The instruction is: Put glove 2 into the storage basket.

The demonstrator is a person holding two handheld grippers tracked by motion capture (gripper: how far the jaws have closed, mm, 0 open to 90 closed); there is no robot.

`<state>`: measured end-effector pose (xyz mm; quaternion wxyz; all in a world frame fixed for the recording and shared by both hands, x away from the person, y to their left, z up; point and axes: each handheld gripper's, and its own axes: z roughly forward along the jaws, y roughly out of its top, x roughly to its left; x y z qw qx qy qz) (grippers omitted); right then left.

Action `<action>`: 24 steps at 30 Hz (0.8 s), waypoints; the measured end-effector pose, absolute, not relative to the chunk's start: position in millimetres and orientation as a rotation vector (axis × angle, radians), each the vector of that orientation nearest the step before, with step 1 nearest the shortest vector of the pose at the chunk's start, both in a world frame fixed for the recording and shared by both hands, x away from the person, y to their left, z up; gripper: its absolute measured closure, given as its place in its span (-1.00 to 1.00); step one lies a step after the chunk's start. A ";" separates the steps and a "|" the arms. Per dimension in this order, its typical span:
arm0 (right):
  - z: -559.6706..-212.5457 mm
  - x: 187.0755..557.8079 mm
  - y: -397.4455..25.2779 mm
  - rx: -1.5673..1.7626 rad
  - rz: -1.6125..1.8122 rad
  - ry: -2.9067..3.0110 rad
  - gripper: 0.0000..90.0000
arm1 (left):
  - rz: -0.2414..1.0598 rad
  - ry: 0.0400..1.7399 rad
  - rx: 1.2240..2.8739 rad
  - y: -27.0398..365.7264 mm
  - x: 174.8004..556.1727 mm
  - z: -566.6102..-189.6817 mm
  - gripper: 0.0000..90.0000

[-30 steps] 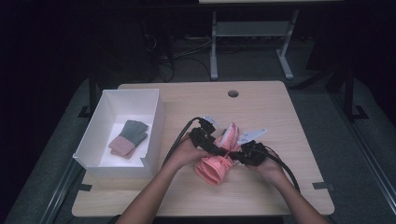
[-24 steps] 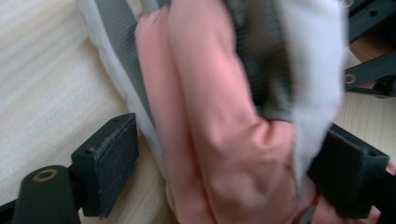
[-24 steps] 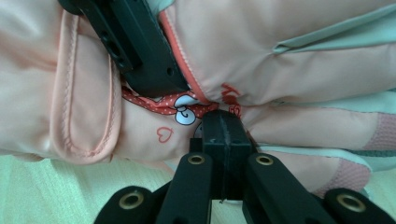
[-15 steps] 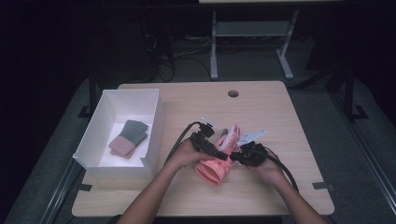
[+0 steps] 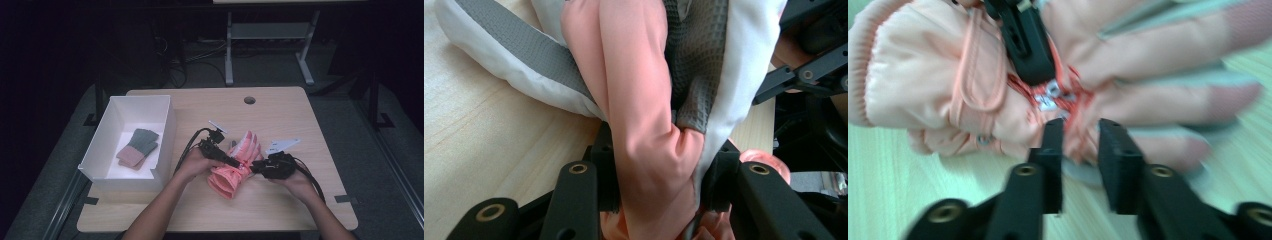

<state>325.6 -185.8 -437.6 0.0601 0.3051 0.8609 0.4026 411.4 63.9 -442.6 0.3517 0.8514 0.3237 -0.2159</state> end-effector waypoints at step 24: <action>-458.6 312.5 -229.8 1.150 1.084 2.358 -0.80 | -0.276 0.931 2.192 137.2 392.6 -319.9 0.34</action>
